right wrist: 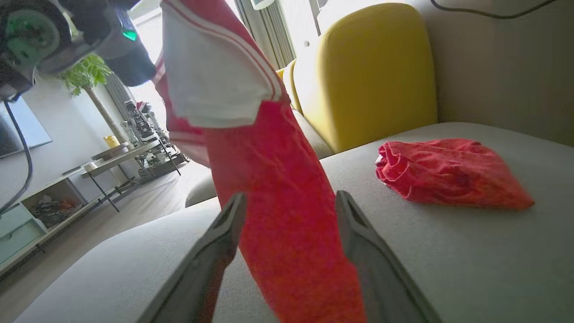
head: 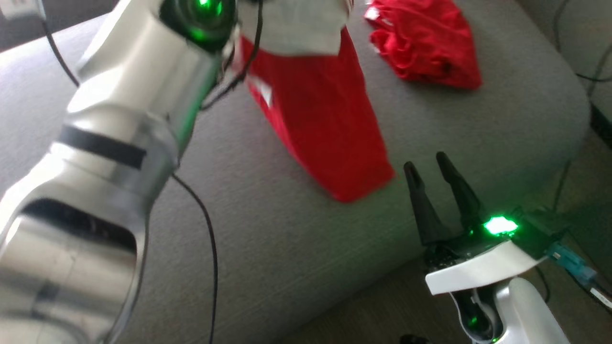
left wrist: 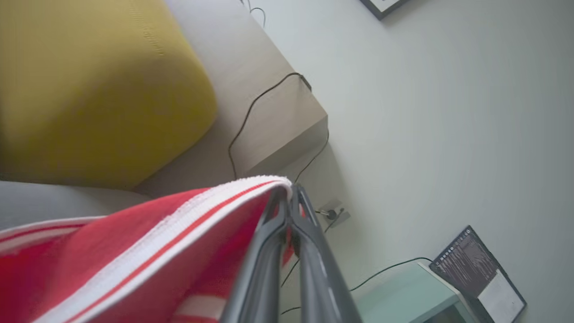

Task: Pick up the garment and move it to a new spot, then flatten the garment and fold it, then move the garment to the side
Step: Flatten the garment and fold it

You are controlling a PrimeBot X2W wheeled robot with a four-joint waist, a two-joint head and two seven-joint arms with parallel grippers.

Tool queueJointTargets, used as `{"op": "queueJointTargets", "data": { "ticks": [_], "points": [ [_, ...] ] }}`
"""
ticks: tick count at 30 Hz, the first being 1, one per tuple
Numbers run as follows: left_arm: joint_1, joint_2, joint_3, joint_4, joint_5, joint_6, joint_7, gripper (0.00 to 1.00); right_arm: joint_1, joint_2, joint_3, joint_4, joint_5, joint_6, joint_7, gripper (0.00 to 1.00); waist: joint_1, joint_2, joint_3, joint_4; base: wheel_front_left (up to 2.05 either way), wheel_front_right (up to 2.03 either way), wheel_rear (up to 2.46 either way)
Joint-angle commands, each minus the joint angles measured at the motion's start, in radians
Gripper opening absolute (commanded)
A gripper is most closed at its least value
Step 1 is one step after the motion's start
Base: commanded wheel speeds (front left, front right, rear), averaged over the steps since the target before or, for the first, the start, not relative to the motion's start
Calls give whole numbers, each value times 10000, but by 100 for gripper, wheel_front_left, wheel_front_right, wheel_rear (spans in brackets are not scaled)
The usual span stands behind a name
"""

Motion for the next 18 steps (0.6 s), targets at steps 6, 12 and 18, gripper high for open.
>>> {"op": "queueJointTargets", "data": {
  "ticks": [6,12,18],
  "points": [
    [-2178,134,426,-318,-436,-273,286,0,-211,5,314,-239,135,-4,-65,100,0,0,-398,-428,0,0,0],
    [-2694,310,520,-872,-930,-499,504,0,-44,5,5,-295,-62,-4,-65,100,0,0,-564,363,0,0,0],
    [-294,1981,614,-1220,-1234,444,791,0,225,5,-165,-318,-301,-4,-65,100,0,0,-745,1340,0,0,0]
  ]
}}
